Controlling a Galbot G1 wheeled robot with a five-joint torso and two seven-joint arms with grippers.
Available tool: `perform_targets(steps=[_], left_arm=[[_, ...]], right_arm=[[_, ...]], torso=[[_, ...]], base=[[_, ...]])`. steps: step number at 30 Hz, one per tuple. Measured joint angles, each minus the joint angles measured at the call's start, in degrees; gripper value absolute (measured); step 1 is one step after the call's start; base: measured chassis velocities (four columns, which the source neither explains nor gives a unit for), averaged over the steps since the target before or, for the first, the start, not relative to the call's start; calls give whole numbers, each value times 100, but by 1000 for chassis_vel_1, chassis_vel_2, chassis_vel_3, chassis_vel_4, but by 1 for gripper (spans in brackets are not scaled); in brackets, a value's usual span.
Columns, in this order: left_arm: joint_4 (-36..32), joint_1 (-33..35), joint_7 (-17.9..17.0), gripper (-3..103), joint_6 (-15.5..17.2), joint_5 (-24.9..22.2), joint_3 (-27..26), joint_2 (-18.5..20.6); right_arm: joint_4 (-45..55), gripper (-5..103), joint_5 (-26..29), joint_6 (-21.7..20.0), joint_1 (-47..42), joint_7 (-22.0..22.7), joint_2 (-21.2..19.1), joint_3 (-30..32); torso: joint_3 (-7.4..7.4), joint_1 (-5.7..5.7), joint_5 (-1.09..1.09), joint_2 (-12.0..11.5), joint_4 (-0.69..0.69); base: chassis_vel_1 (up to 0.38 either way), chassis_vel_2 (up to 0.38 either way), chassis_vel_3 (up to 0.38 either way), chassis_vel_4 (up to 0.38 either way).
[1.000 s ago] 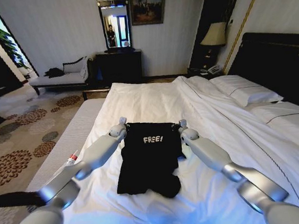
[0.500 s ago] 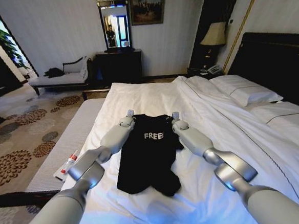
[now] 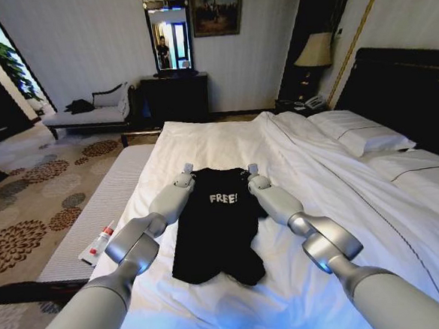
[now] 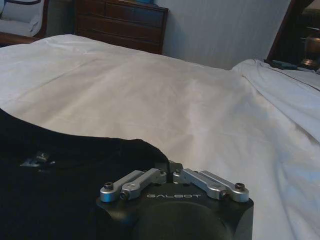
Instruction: Fold the clothes on the bed.
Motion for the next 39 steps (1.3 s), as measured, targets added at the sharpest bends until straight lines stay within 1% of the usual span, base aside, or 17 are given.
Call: perform_targets(steps=[4,5,8,9,12,14,16,18,20,21,23,25,27,32,33,37,39], left_arm=[[-118,87,-131,4,137,-31,9,1],[-205,126,-180,16,213,-34,17,3],[-303,162,-240,20,257,-45,24,18],[-401,181,-285,26,289,-74,49,51],[-510,188,-331,32,322,-135,92,97],[-791,198,-421,48,361,-326,181,207],[-1071,249,-523,54,356,-549,230,326],[-1132,263,-540,59,357,-608,246,359],[-1611,388,-670,71,392,-979,365,655],[-1883,467,-748,71,430,-1141,416,832],[-1972,495,-772,77,445,-1194,432,889],[-2848,805,-1009,87,534,-1534,490,1431],[-3427,1029,-1135,92,559,-1760,487,1751],[-5130,1860,-1257,100,527,-2192,269,2634],[-5130,1860,-1257,100,527,-2192,269,2634],[-6328,2919,-1141,100,266,-2248,-150,3528],[-6549,3169,-1125,100,236,-2242,-369,3701]], right_arm=[[119,12,-40,-2,-87,-114,-84,-18],[162,22,-74,43,-125,-151,-131,-26],[248,22,-59,60,-163,-151,-188,-18],[343,39,-23,64,-188,-144,-241,-16],[450,44,18,65,-208,-133,-306,-31],[737,55,163,40,-261,-52,-477,-81],[1023,65,307,-41,-328,29,-644,-115],[1091,65,337,-58,-347,52,-684,-118],[1521,77,523,-146,-480,173,-955,-104],[1744,82,619,-186,-569,230,-1112,-57],[1815,82,650,-200,-600,250,-1166,-39],[2641,93,979,-342,-1087,403,-1829,229],[3240,99,1169,-412,-1493,457,-2230,434],[4772,100,1542,-558,-2694,522,-3003,1413],[4772,100,1542,-558,-2694,522,-3003,1413],[6017,100,1730,-634,-4378,379,-3569,2833],[6311,100,1746,-639,-4756,340,-3623,3169]], torso=[[0,0,0,0,1],[0,0,0,0,-1],[0,0,0,0,-1],[0,0,1,0,-1],[0,0,0,0,1],[0,0,0,0,0],[0,0,0,0,0],[0,0,1,0,-1],[0,0,1,0,0],[0,1,0,0,2],[0,0,1,0,2],[0,0,0,0,4],[0,0,-1,0,-7],[-1,-2,-2,1,2],[-1,-2,-2,1,2],[-1,-2,-2,1,-1],[-3,-2,1,2,-2]], base=[[0,0,0,0],[0,0,0,0],[0,0,0,0],[0,0,0,0],[0,0,0,0],[0,0,0,0],[0,0,0,0],[0,0,0,0],[0,0,0,0],[0,0,0,0],[0,0,0,0],[0,0,0,0],[0,0,0,0],[0,0,0,0],[0,0,0,0],[0,0,0,0],[0,0,0,0]])
